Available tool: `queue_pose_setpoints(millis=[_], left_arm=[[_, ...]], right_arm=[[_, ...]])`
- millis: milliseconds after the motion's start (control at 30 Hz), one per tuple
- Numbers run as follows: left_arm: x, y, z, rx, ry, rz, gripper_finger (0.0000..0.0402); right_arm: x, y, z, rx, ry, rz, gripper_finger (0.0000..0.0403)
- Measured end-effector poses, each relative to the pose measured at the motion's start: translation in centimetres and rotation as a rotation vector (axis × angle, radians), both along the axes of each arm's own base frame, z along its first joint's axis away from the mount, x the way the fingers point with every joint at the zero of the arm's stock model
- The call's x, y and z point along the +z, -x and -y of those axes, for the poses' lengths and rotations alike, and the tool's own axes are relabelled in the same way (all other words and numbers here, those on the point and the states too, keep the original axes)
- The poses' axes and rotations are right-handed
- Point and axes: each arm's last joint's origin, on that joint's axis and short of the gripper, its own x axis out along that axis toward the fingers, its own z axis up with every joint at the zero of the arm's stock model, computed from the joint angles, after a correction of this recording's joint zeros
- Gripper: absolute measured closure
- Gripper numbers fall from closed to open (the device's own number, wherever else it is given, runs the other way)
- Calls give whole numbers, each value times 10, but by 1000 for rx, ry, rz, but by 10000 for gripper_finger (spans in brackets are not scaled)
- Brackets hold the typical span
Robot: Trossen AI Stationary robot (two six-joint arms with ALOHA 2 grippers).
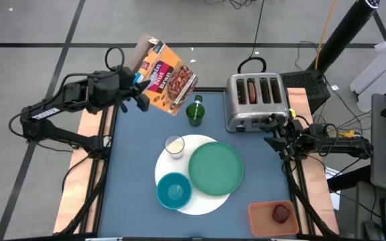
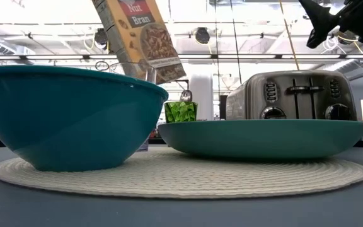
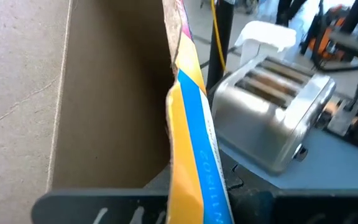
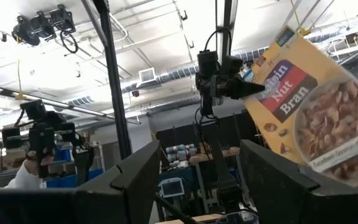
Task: Arrange a breakfast setting
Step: Pour the cereal from the cereal box into the blue bowl
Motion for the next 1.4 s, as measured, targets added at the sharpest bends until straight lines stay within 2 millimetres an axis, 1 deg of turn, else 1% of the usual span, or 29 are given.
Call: queue_pose_setpoints(millis=[167,267,367,533,767,933,1133,1233,1400], left_arm=[[10,-5,5,-49,-59,76,396],[16,-8,10,-111,-72,130,396],[20,-10,16,-181,-67,182,396],[23,-15,27,-281,-50,231,396],[29,-23,43,-366,-51,311,396],[29,-31,54,-413,-46,334,396],[25,-46,65,-455,-39,341,396],[24,-51,69,-469,-42,350,396],[21,-58,75,-487,-34,345,396]], right_arm=[[0,0,0,7,-13,-3,190],[0,0,1,13,-83,-6,190],[-1,-1,2,-18,-132,-18,190],[-7,-8,3,-27,-133,-96,190],[-11,-19,5,-74,-152,-144,190],[-12,-26,5,-83,-134,-153,190],[-18,-37,5,-109,-88,-218,190],[-17,-39,6,-111,-81,-201,190],[-16,-40,6,-93,-118,-190,190]])
